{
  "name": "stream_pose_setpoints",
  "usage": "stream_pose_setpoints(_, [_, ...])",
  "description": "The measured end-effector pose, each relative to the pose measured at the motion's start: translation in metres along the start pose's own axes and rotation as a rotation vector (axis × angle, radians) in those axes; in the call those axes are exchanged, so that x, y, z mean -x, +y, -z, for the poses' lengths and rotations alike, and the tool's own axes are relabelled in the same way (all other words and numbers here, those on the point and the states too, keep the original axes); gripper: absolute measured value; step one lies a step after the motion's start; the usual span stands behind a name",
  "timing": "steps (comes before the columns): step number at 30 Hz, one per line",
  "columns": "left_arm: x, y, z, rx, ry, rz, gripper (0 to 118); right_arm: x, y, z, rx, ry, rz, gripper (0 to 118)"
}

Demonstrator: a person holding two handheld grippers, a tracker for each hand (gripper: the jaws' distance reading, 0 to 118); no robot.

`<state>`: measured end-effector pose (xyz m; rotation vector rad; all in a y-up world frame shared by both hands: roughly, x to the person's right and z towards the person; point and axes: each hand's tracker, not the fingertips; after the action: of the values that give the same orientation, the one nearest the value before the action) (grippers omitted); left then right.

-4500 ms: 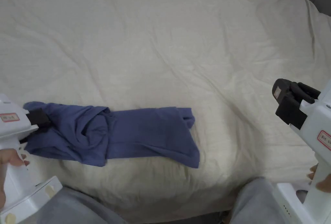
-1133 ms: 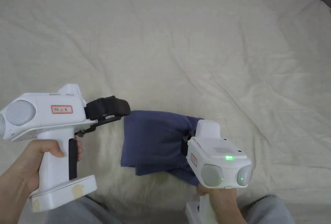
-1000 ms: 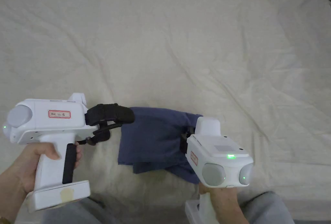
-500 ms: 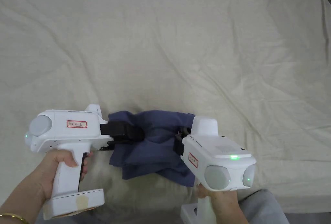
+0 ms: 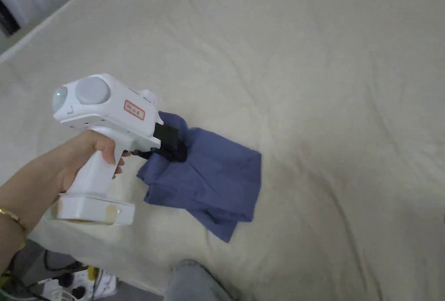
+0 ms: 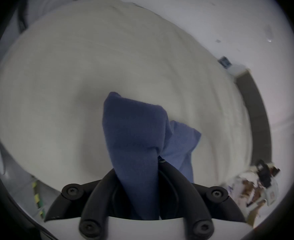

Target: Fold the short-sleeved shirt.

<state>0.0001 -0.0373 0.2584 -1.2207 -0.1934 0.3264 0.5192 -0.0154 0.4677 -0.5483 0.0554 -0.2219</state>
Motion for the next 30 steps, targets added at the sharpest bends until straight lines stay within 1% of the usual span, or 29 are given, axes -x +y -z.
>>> stream_pose_setpoints(3, [0.065, 0.030, -0.017, -0.050, 0.210, -0.062, 15, 0.004, 0.004, -0.001, -0.008, -0.025, -0.002, 2])
stream_pose_setpoints(6, [0.112, 0.057, -0.019, -0.068, 0.397, -0.118, 15, 0.010, 0.006, 0.007, 0.007, -0.036, 0.013, 2])
stream_pose_setpoints(7, [0.126, 0.065, -0.020, -0.075, 0.449, -0.139, 16, 0.012, 0.006, 0.010, 0.012, -0.043, 0.019, 2])
stream_pose_setpoints(9, [0.147, 0.079, -0.019, -0.100, 0.511, -0.150, 22, 0.017, 0.007, 0.018, 0.023, -0.056, 0.025, 2])
stream_pose_setpoints(10, [0.154, 0.084, -0.019, -0.122, 0.556, -0.151, 29, 0.019, 0.007, 0.023, 0.030, -0.057, 0.025, 2])
stream_pose_setpoints(12, [0.164, 0.088, -0.017, -0.150, 0.626, -0.151, 71, 0.023, 0.008, 0.030, 0.044, -0.056, 0.024, 2])
stream_pose_setpoints(13, [0.166, 0.088, -0.017, -0.163, 0.674, -0.136, 84, 0.025, 0.009, 0.033, 0.048, -0.053, 0.020, 2])
stream_pose_setpoints(14, [0.167, 0.087, -0.017, -0.191, 0.718, -0.121, 87, 0.025, 0.009, 0.033, 0.051, -0.053, 0.015, 2])
stream_pose_setpoints(16, [0.163, 0.083, -0.025, -0.239, 0.724, -0.110, 90, 0.025, 0.010, 0.033, 0.052, -0.046, 0.007, 2])
stream_pose_setpoints(18, [0.147, 0.077, -0.042, -0.319, 0.710, -0.108, 82, 0.025, 0.012, 0.029, 0.045, -0.041, -0.004, 2])
stream_pose_setpoints(19, [0.137, 0.074, -0.050, -0.375, 0.700, -0.107, 74, 0.023, 0.014, 0.026, 0.041, -0.038, -0.010, 2])
stream_pose_setpoints(20, [0.123, 0.072, -0.063, -0.460, 0.698, -0.063, 54, 0.022, 0.016, 0.022, 0.032, -0.034, -0.020, 2])
stream_pose_setpoints(21, [0.105, 0.067, -0.074, -0.536, 0.686, -0.020, 38, 0.020, 0.018, 0.017, 0.016, -0.034, -0.033, 2])
stream_pose_setpoints(22, [0.087, 0.061, -0.084, -0.598, 0.679, 0.017, 27, 0.018, 0.021, 0.012, 0.001, -0.037, -0.045, 2])
stream_pose_setpoints(23, [0.065, 0.055, -0.097, -0.671, 0.652, 0.043, 19, 0.015, 0.026, 0.005, -0.018, -0.036, -0.055, 2])
stream_pose_setpoints(26, [-0.002, 0.036, -0.132, -0.847, 0.549, 0.095, 3, 0.005, 0.042, -0.018, -0.094, -0.045, -0.080, 2])
stream_pose_setpoints(28, [-0.050, 0.020, -0.152, -0.954, 0.481, 0.157, 1, -0.003, 0.055, -0.036, -0.151, -0.063, -0.114, 2])
stream_pose_setpoints(30, [-0.096, 0.002, -0.162, -1.027, 0.456, 0.245, 1, -0.011, 0.068, -0.053, -0.193, -0.078, -0.137, 2])
